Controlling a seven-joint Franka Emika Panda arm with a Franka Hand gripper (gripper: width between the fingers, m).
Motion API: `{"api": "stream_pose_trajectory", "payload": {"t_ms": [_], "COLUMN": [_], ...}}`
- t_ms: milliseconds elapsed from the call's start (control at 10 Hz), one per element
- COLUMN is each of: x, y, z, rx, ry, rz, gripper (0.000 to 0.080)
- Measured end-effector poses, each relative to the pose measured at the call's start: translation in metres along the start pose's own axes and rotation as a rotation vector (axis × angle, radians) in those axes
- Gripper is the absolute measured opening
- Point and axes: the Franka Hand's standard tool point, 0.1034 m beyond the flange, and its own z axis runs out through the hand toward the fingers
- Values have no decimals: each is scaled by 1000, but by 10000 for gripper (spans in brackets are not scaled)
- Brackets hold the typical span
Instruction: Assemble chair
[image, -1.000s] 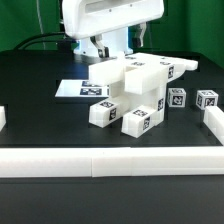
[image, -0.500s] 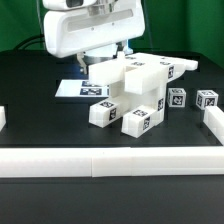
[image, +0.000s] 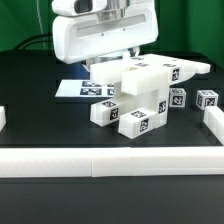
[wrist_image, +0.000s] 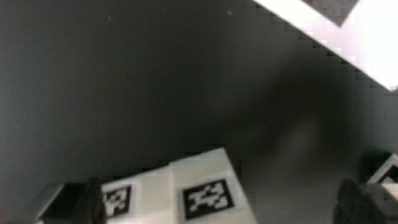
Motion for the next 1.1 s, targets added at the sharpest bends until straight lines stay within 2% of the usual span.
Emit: {"api": "stream_pose_trajectory", "payload": {"t_ms": [400, 500, 700, 1100], "x": [-2, 3, 24, 64], "y": [0, -4, -2, 20], "z": [1, 2, 6, 4], "rx": [1, 1, -9, -27], "ry": [-3, -4, 2, 33], "rz": [9, 42, 40, 70], "gripper": [649, 649, 649, 649]}}
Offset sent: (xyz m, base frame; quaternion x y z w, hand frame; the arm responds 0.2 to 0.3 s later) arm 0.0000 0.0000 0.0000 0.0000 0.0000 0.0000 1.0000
